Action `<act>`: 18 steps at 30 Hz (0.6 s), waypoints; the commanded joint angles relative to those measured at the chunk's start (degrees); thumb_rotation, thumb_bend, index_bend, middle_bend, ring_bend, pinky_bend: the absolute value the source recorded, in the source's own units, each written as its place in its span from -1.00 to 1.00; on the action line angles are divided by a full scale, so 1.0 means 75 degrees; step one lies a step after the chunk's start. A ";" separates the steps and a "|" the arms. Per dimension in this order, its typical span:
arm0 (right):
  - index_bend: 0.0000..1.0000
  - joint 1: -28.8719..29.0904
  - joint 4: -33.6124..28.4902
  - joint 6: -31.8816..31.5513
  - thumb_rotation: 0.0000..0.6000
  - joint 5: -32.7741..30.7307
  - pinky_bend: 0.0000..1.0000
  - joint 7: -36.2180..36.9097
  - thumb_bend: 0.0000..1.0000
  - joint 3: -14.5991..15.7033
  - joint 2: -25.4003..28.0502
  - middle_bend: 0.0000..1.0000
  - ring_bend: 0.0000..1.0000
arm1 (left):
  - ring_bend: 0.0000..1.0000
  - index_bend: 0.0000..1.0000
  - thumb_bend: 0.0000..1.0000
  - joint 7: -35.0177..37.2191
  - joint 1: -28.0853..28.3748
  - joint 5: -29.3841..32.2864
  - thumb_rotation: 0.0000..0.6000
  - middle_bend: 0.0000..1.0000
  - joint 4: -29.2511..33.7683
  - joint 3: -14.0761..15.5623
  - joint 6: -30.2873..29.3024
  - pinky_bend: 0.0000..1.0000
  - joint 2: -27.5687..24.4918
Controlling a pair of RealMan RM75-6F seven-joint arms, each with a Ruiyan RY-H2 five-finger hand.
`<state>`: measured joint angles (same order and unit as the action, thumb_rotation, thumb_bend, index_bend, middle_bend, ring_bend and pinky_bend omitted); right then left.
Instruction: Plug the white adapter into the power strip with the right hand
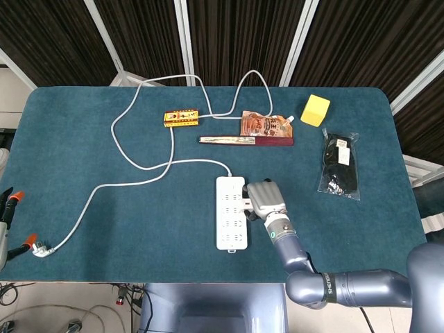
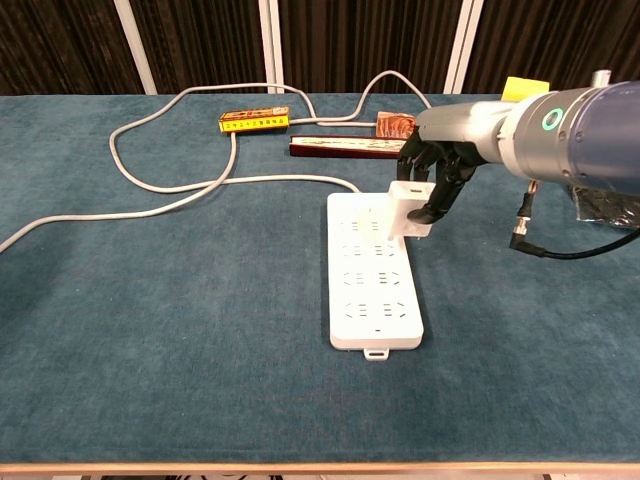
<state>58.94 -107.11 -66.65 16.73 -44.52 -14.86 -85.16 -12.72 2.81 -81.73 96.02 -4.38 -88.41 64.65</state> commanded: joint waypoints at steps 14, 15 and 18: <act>0.39 0.0199 0.0205 -0.0213 1.00 0.0052 -0.55 -0.0039 0.06 0.0030 -0.0383 0.20 -0.06 | -1.00 -0.74 -0.64 0.0034 0.0003 -0.0023 1.00 -0.90 -0.0007 0.0009 0.0001 -0.98 -0.0001; 0.39 0.0198 0.0239 -0.0212 1.00 0.0081 -0.55 -0.0037 0.06 0.0050 -0.0403 0.20 -0.06 | -1.00 -0.74 -0.64 0.0037 0.0002 -0.0021 1.00 -0.90 -0.0005 0.0008 -0.0001 -0.98 -0.0003; 0.39 0.0200 0.0361 -0.0234 1.00 0.0172 -0.55 -0.0070 0.06 0.0125 -0.0457 0.20 -0.05 | -1.00 -0.74 -0.64 0.0047 -0.0003 -0.0026 1.00 -0.90 -0.0003 0.0009 -0.0009 -0.98 -0.0011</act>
<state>60.44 -104.63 -68.33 17.83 -44.97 -14.09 -88.45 -12.38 2.79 -81.92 96.00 -4.32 -88.47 64.58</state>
